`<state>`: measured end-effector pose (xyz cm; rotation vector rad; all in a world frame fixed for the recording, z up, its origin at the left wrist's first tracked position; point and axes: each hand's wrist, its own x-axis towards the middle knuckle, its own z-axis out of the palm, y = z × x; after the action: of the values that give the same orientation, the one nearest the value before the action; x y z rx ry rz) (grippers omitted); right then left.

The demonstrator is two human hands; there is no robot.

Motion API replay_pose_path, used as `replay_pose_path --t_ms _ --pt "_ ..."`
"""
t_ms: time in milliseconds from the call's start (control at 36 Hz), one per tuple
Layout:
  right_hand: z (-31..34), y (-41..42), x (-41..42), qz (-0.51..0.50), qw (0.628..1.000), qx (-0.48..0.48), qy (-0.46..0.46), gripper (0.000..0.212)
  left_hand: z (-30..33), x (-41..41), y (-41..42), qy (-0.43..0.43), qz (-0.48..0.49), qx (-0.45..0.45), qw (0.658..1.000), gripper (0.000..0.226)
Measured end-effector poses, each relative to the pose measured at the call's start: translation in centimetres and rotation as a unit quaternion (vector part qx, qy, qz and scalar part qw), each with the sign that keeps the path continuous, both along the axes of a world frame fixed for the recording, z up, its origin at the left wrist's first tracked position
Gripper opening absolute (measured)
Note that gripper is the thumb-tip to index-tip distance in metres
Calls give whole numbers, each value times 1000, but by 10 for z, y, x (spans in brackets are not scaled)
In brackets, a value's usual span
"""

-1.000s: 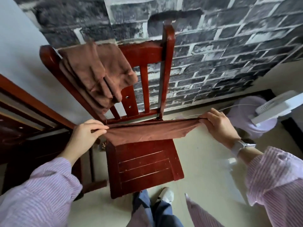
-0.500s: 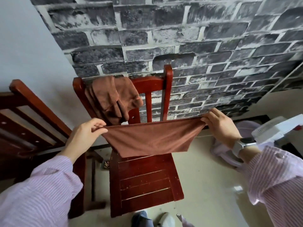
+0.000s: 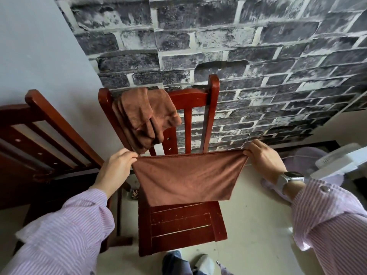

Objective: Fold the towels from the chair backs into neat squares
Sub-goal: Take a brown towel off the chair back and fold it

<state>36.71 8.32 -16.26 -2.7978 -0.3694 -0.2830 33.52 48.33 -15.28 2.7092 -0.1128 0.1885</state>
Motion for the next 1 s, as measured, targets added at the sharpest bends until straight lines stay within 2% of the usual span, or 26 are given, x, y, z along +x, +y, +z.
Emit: replay_pose_path --t_ms 83,222,333,417,500,667,750,833,889,1000 --pt "-1 10 9 -21 1000 -3 -4 14 -4 7 0 -31 24 26 999 13" --pt "5 24 21 -13 999 23 -21 18 1 10 11 -161 35 94 982 12" --pt "-6 26 4 38 998 31 -34 35 -8 -16 20 -155 15 96 983 14" --pt "-33 21 -22 80 997 9 -8 29 -33 -48 24 -108 -9 110 988 17" --pt "-72 17 -51 108 993 -22 49 11 -72 -78 26 -29 -31 111 993 17" --pt "-151 15 -108 135 968 -72 200 26 -168 -132 23 196 -35 62 978 13" --pt "-188 15 -134 132 926 -130 329 17 -204 -157 16 279 -46 50 958 14" --pt "-216 11 -157 142 868 -173 443 23 -236 -178 18 387 -46 47 920 18" --pt "-226 10 -167 111 856 -150 482 22 -251 -188 22 430 -38 28 902 17" --pt "-240 10 -168 10 867 -50 495 15 -265 -182 23 434 43 -49 898 15"
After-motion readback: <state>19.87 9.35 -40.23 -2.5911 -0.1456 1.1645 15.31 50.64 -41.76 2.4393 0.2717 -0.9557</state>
